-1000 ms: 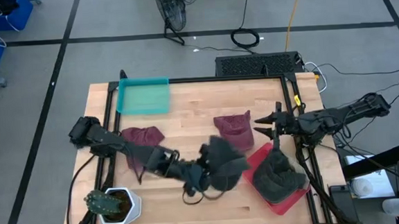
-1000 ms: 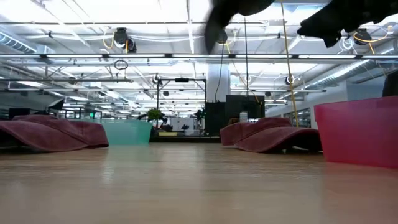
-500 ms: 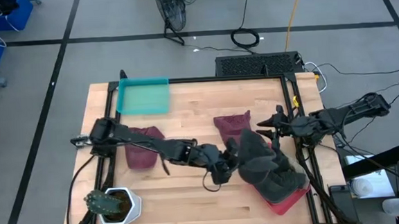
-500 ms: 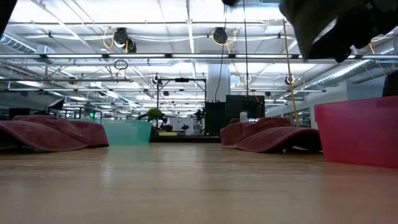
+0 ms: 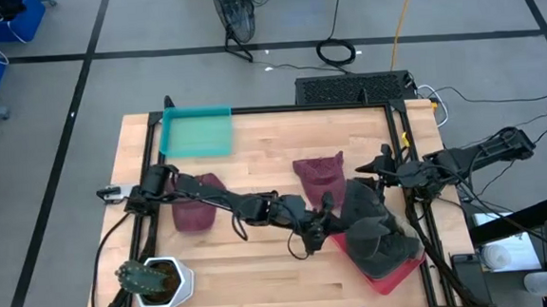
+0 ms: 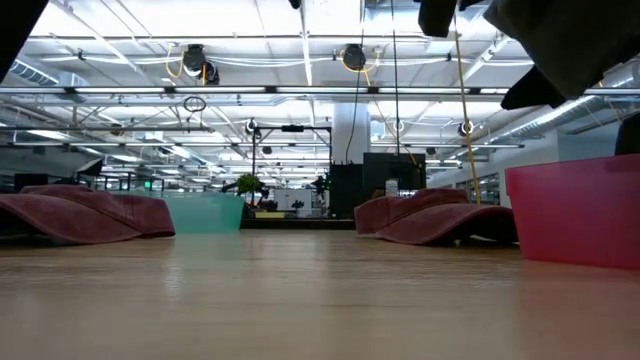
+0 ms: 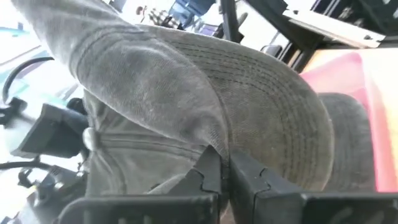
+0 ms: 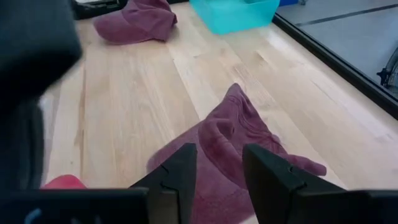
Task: Pick & Place hat
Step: Put the black cap into the pink bin
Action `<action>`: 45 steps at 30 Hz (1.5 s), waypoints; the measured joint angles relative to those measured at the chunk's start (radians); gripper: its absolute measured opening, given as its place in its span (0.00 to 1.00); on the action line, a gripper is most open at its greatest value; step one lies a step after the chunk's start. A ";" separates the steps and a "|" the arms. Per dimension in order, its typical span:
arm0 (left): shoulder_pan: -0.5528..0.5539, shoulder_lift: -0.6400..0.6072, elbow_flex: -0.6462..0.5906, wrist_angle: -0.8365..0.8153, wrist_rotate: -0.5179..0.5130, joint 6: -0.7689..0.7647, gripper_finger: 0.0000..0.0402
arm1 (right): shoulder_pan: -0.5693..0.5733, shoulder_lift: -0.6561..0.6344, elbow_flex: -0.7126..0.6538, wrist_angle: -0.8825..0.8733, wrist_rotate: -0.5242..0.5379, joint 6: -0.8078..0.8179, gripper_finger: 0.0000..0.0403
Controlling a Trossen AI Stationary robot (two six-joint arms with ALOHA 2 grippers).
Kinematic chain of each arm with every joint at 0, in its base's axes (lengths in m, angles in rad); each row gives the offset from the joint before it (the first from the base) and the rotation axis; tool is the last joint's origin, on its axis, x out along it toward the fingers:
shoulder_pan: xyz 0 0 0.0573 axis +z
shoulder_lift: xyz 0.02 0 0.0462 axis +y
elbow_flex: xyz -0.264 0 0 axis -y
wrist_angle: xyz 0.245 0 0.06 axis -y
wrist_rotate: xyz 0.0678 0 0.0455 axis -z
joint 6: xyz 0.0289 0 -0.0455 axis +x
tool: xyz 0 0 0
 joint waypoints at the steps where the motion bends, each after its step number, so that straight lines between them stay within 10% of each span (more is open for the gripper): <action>1: 0.000 0.001 0.000 -0.001 0.005 0.000 0.04 | 0.000 -0.003 0.000 -0.002 0.001 0.000 0.29; 45: -0.009 0.143 0.000 0.113 0.034 -0.106 0.10 | 0.000 -0.036 0.000 0.058 0.052 0.016 0.29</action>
